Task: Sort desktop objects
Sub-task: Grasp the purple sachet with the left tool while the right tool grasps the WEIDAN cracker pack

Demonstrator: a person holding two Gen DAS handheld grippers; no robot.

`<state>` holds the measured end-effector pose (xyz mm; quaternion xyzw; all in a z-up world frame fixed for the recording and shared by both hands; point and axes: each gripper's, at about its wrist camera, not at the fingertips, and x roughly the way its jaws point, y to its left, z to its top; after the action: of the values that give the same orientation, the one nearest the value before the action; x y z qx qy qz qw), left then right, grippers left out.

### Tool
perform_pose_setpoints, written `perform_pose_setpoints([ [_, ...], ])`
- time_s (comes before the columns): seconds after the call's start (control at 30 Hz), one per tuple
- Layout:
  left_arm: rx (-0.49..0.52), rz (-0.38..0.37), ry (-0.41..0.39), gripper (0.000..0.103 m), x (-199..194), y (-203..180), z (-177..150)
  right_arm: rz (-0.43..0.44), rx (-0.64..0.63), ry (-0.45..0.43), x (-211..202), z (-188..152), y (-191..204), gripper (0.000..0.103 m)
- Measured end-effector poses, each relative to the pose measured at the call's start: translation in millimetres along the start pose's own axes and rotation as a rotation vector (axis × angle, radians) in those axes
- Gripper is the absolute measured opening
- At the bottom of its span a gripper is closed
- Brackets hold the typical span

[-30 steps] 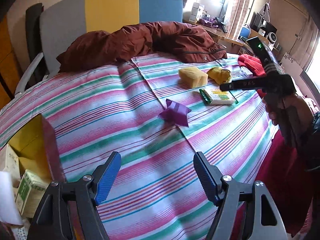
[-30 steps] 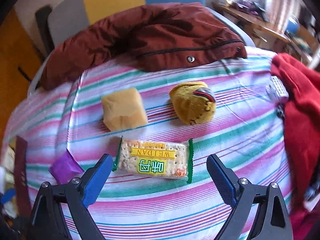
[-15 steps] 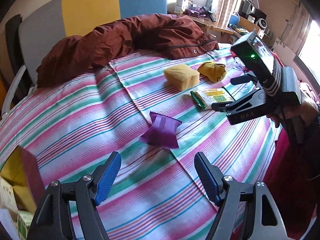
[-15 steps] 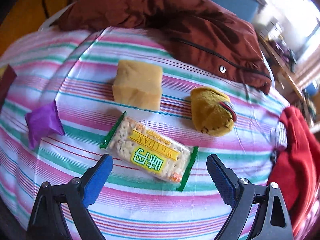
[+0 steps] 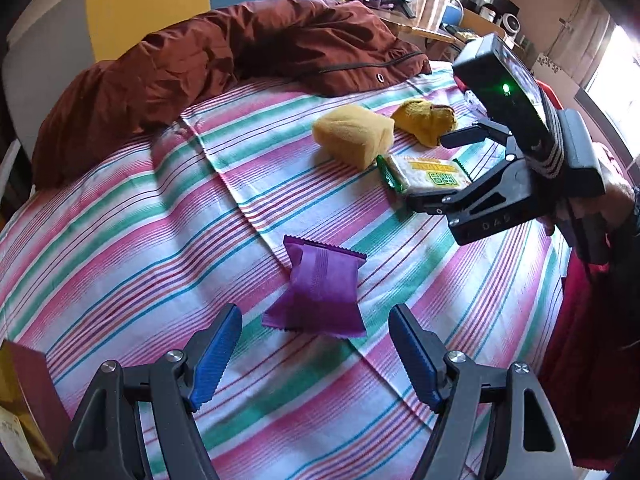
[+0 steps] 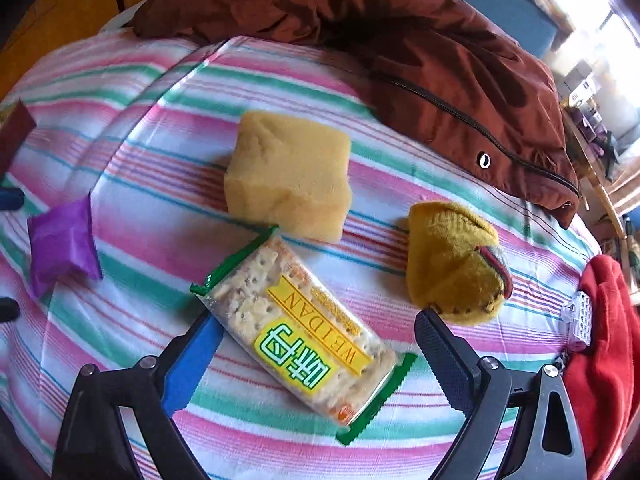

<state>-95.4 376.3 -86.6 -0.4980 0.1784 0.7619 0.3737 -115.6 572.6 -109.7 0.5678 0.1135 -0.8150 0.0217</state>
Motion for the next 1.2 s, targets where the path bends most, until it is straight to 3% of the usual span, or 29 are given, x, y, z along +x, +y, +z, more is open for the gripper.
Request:
perform_pose_setpoints([
  [0.2, 0.035, -0.004, 0.007, 0.077, 9.3, -0.6, 7.5, 0.040, 0.008, 0.012, 2.6, 1.2, -4.3, 0.093],
  [0.3, 0.046, 0.008, 0.012, 0.077, 14.7, -1.5, 12.2, 0.075, 0.005, 0.022, 0.7, 1.8, -2.9, 0.081],
  [0.33, 0.045, 0.012, 0.020, 0.076, 16.8, -1.4, 13.3, 0.088, -0.003, 0.020, -1.8, 2.1, -0.8, 0.072],
  [0.47, 0.029, 0.009, 0.030, 0.073, 24.3, 4.5, 17.6, 0.086, -0.034, 0.025, -5.7, 2.0, 6.6, 0.063],
  [0.53, 0.020, 0.011, 0.037, 0.065, 27.3, 7.6, 19.5, 0.089, -0.030, 0.025, -6.2, 1.7, 6.0, 0.064],
  [0.7, 0.002, -0.007, 0.042, 0.052, 33.7, 10.3, 18.9, 0.109, 0.019, 0.018, -4.3, 1.0, -2.9, 0.073],
  [0.8, 0.008, 0.001, 0.026, 0.048, 34.3, 8.8, 15.4, 0.128, 0.034, 0.017, -3.9, 1.0, -4.9, 0.074],
  [0.93, -0.019, -0.016, 0.006, 0.040, 28.3, 10.1, 10.4, 0.168, 0.020, 0.023, -8.3, 1.0, -0.5, 0.058],
  [1.2, -0.109, -0.031, -0.066, 0.040, -4.7, 8.8, -3.1, 0.242, -0.049, 0.022, -20.0, -0.1, 24.0, 0.053],
])
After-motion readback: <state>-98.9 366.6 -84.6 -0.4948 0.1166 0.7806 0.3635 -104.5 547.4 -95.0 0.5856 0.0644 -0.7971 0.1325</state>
